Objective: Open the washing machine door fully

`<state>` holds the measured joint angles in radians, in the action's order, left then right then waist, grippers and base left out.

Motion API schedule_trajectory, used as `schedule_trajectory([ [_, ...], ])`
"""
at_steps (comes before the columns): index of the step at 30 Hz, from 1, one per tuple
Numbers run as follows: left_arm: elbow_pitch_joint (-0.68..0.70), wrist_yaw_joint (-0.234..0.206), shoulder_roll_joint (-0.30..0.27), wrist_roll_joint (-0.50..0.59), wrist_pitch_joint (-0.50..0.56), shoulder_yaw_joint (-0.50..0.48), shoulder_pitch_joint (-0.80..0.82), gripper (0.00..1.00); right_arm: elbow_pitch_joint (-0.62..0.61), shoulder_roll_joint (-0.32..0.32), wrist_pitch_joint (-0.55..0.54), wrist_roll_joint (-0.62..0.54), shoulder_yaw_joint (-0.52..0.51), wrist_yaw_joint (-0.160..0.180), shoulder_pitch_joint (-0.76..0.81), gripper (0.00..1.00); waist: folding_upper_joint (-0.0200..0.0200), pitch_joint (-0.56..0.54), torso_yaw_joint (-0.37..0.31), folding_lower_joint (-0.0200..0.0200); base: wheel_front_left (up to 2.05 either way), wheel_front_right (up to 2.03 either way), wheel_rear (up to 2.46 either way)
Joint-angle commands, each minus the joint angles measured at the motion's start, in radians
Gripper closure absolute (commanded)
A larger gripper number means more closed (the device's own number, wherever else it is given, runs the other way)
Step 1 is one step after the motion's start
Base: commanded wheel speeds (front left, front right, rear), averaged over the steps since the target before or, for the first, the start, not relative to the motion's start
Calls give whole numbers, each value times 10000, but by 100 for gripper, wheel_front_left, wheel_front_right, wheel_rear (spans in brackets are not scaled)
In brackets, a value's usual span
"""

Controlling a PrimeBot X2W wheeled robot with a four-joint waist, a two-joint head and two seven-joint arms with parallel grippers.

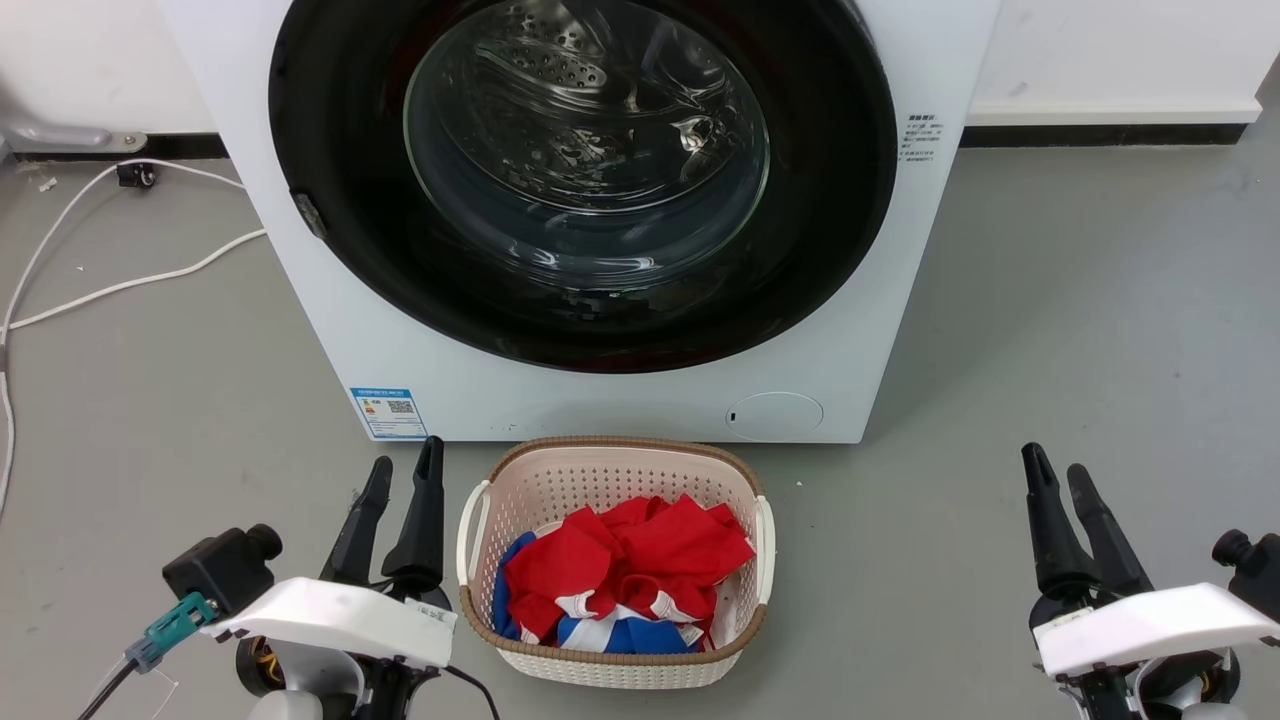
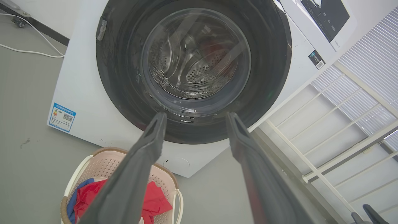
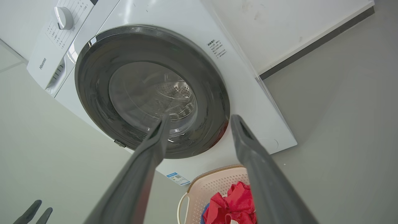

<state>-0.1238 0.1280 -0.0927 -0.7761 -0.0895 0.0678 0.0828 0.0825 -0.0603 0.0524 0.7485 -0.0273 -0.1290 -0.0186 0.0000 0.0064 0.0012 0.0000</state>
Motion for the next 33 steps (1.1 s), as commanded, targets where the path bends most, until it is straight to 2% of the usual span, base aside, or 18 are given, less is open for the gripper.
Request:
schedule_trajectory([
  [1, 116, 4, -111, 285, -82, 58, 159, 0, -214, -43, 31, -331, 6, -13, -92, 0, 0, -4, -2, 0, 0, 0, 0],
  [11, -12, -117, -257, 1708, -384, 214, 84, 0, -574, 0, 9, -2006, 2, -15, 137, 0, 0, -37, -2, 0, 0, 0, 0],
  [33, -352, -284, -420, 3960, -946, 481, 32, 0, -925, 80, 73, -4562, 117, -20, 372, 0, 0, -100, 25, 0, 0, 0, 0],
])
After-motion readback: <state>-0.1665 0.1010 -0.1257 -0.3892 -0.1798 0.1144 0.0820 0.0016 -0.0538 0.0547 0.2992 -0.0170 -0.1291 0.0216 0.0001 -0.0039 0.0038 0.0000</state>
